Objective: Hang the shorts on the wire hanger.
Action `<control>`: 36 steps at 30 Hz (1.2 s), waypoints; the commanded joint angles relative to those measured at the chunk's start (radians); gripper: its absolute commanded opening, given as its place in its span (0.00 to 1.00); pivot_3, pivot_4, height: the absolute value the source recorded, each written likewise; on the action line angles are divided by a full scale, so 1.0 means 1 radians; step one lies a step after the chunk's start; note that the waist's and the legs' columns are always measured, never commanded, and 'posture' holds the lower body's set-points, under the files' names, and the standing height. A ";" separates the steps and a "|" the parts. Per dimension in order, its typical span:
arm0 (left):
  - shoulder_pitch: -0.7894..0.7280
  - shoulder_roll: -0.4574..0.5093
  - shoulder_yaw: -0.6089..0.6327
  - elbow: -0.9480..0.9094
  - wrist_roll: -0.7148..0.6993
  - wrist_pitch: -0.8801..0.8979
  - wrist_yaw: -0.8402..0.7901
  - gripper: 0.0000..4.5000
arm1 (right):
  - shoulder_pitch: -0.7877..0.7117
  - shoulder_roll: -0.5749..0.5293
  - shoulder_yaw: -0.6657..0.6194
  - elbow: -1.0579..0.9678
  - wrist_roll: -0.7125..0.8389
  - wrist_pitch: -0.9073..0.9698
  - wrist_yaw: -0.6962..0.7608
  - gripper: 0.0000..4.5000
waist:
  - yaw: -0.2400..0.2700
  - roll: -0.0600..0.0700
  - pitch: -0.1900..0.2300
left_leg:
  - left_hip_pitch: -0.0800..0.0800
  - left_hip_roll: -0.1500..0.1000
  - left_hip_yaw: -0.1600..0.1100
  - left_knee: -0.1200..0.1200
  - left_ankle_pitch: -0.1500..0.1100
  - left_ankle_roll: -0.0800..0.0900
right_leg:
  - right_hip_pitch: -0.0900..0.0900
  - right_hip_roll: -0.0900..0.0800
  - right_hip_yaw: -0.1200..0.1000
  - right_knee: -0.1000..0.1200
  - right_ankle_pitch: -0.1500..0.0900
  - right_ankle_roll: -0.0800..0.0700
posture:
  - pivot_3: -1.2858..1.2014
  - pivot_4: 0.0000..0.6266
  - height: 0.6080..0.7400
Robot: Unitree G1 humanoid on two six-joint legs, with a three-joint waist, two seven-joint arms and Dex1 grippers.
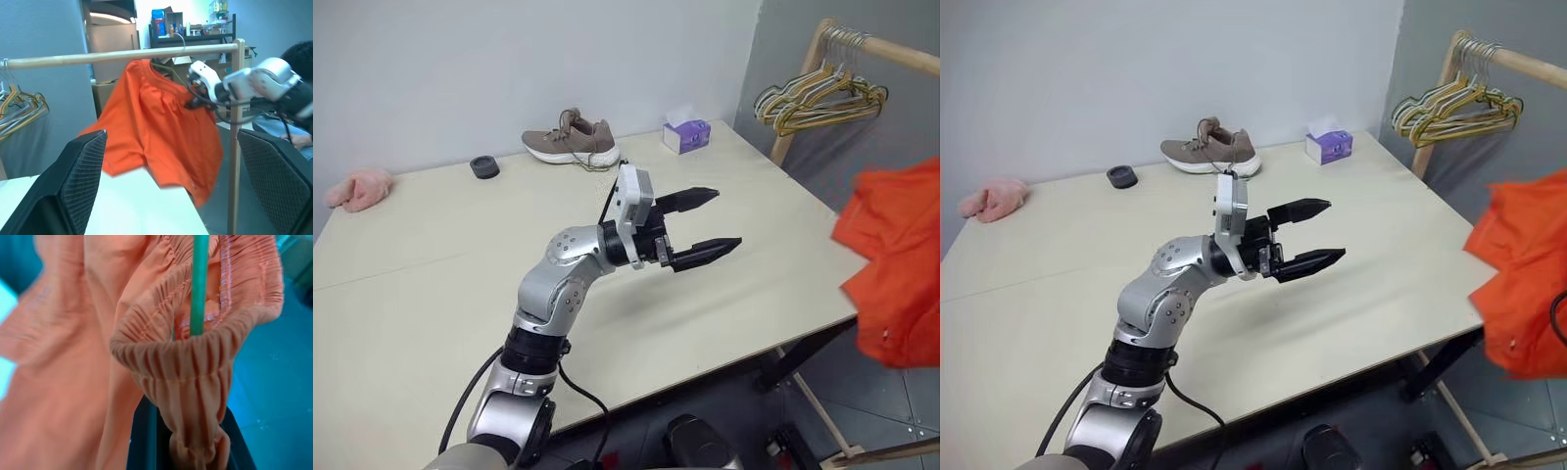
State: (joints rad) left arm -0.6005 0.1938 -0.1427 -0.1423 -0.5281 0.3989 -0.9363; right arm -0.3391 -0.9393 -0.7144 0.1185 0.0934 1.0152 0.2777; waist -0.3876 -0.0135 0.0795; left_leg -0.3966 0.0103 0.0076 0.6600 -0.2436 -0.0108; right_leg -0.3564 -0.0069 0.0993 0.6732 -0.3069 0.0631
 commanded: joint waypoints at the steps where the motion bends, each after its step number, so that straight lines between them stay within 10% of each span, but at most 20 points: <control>1: -0.005 -0.004 -0.006 -0.037 0.006 -0.034 0.007 0.99 | -0.117 -0.093 0.028 0.177 -0.002 -0.102 -0.008 0.00 | -0.001 0.000 0.001 | 0.000 0.000 0.000 0.000 0.000 0.000 | 0.001 0.000 0.000 -0.001 0.000 0.000 | 0.36 0.12 1.00; 13: 0.011 -0.008 -0.029 -0.047 0.012 -0.052 0.012 0.99 | -0.558 -0.227 0.248 0.862 -0.004 -0.226 0.021 0.00 | -0.019 0.005 0.006 | 0.019 -0.001 0.006 -0.015 -0.002 0.002 | 0.020 -0.002 0.003 -0.017 0.000 0.000 | 0.36 0.13 1.00; 26: 0.030 -0.012 -0.047 -0.062 0.012 -0.053 0.008 0.99 | -0.615 -0.236 0.295 0.974 0.036 -0.233 0.058 0.00 | -0.027 0.005 0.007 | 0.017 -0.001 0.005 -0.016 -0.003 0.003 | 0.023 -0.002 0.002 -0.026 0.001 0.001 | 0.37 0.13 1.00; 36: 0.030 -0.010 -0.049 -0.064 0.011 -0.047 0.009 1.00 | -0.516 -0.250 0.098 0.687 0.156 -0.123 -0.019 0.71 | -0.025 0.007 0.012 | 0.017 -0.001 0.005 -0.016 -0.004 0.003 | 0.023 -0.002 0.002 -0.027 0.001 0.002 | 0.36 0.13 1.00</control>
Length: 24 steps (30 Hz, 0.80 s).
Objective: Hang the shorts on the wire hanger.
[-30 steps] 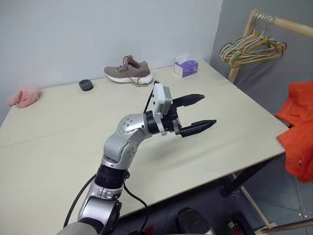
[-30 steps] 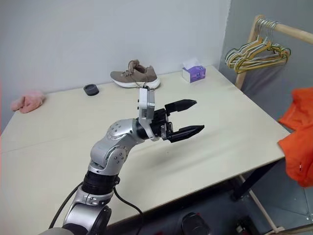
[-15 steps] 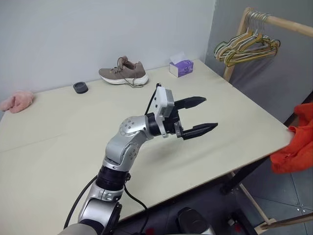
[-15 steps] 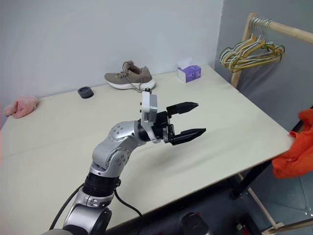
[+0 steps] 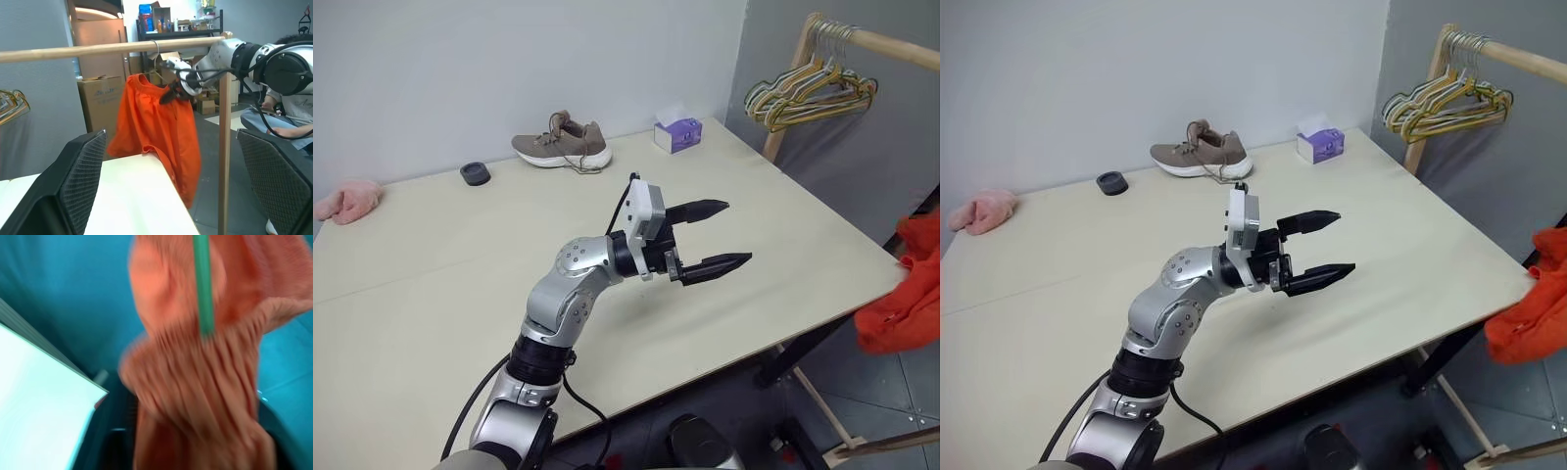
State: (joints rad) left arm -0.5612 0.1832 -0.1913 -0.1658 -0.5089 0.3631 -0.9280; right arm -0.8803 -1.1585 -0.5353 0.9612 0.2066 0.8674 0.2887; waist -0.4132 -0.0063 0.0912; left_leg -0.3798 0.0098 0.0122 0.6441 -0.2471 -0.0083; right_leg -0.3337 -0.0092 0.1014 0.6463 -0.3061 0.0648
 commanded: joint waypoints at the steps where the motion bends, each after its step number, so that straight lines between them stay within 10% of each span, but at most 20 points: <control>1: -0.010 0.001 0.000 -0.039 -0.008 -0.011 0.000 1.00 | 0.053 -0.030 -0.104 -0.210 0.048 0.026 -0.039 0.79 | 0.002 0.000 0.000 | 0.000 0.000 -0.001 0.000 0.000 0.000 | 0.000 0.000 0.000 0.000 0.000 0.000 | 0.36 0.13 1.00; 4: -0.011 0.001 0.001 -0.037 -0.008 -0.011 -0.001 1.00 | 0.109 -0.015 -0.159 -0.318 0.059 0.043 -0.072 0.99 | 0.003 0.000 0.000 | -0.001 0.000 -0.001 0.000 0.000 0.000 | 0.000 0.000 -0.001 0.000 0.000 0.000 | 0.36 0.13 1.00; 16: -0.021 -0.008 0.002 -0.020 -0.007 -0.015 -0.003 1.00 | 0.289 0.071 -0.104 -0.767 -0.030 -0.272 -0.143 0.99 | -0.002 0.001 0.000 | 0.000 0.000 0.000 0.000 0.000 0.000 | -0.001 0.000 0.001 0.000 0.000 0.001 | 0.36 0.12 1.00; 24: -0.002 -0.004 0.019 -0.050 -0.014 0.003 0.032 1.00 | 0.466 0.278 0.054 -1.071 0.058 -0.399 0.066 0.99 | 0.006 -0.001 0.001 | 0.000 0.001 -0.002 0.001 0.000 0.000 | -0.001 0.001 -0.001 0.001 0.000 0.001 | 0.38 0.11 1.00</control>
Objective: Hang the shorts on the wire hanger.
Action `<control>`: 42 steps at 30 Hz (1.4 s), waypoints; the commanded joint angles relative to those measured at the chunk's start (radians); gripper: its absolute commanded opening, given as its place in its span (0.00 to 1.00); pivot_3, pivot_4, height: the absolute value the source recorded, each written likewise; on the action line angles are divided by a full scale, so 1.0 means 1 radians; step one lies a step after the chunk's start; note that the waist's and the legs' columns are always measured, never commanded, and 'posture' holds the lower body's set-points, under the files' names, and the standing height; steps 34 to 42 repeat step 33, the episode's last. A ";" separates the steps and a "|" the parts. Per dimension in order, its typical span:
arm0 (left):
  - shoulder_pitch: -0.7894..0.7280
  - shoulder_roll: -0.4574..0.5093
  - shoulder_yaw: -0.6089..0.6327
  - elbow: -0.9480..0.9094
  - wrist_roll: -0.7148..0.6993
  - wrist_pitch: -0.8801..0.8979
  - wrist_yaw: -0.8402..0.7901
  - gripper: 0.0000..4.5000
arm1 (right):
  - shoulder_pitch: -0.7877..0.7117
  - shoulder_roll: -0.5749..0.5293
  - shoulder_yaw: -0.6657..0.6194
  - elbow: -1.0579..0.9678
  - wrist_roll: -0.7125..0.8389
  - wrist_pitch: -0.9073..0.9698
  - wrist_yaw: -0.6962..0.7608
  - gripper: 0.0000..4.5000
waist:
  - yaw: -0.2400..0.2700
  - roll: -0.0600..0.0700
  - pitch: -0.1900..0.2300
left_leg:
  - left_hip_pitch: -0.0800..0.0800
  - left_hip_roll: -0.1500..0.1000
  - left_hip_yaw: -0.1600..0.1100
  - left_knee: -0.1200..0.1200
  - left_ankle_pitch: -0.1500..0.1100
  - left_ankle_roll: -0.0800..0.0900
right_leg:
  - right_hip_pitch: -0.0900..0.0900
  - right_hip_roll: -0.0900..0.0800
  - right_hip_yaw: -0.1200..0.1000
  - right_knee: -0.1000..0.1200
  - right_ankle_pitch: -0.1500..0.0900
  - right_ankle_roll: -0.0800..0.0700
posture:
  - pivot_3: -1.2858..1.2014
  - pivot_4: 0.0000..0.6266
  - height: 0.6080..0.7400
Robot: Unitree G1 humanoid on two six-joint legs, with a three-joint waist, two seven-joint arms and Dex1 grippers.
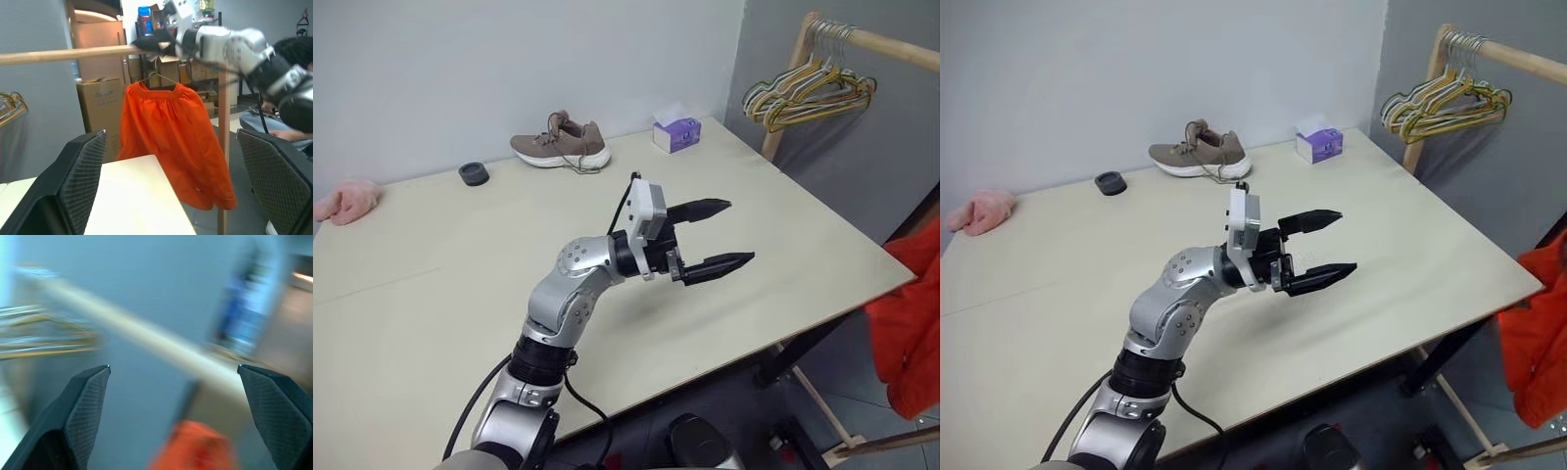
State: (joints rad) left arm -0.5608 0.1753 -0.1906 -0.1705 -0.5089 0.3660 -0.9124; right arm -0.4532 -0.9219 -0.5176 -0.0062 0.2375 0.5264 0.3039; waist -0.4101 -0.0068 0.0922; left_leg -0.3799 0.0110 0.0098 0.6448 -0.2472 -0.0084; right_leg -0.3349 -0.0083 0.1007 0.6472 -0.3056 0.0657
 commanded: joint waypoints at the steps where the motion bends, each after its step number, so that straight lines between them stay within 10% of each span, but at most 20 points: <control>1: 0.003 0.007 0.022 -0.054 -0.016 0.004 0.026 1.00 | 0.070 0.070 0.062 -0.138 0.033 -0.064 0.068 0.99 | 0.009 0.000 0.000 | 0.000 0.000 0.000 0.000 0.000 0.000 | 0.000 0.000 0.000 0.000 0.000 0.000 | 0.38 0.11 1.00; 20: 0.355 0.135 0.320 -0.080 0.390 0.062 0.710 1.00 | 0.090 0.571 0.562 0.017 -0.039 -0.323 0.193 0.99 | 0.187 -0.010 0.006 | -0.015 -0.001 -0.007 0.003 0.000 -0.001 | -0.021 -0.002 -0.004 0.015 0.004 -0.004 | 0.47 0.10 1.00; 28: 0.386 0.095 0.333 -0.043 0.398 -0.020 0.751 1.00 | 0.043 0.658 0.569 0.165 -0.095 -0.414 0.144 0.99 | 0.302 -0.011 0.006 | -0.020 -0.002 -0.007 0.003 0.001 -0.001 | -0.025 -0.007 -0.006 0.016 0.004 -0.004 | 0.49 0.12 1.00; 42: 0.354 0.102 0.331 0.004 0.379 -0.070 0.717 1.00 | 0.041 0.670 0.558 0.187 -0.096 -0.429 0.145 0.99 | 0.321 -0.011 0.006 | -0.019 -0.003 -0.006 0.003 0.001 -0.001 | -0.025 -0.008 -0.008 0.017 0.004 -0.004 | 0.49 0.14 1.00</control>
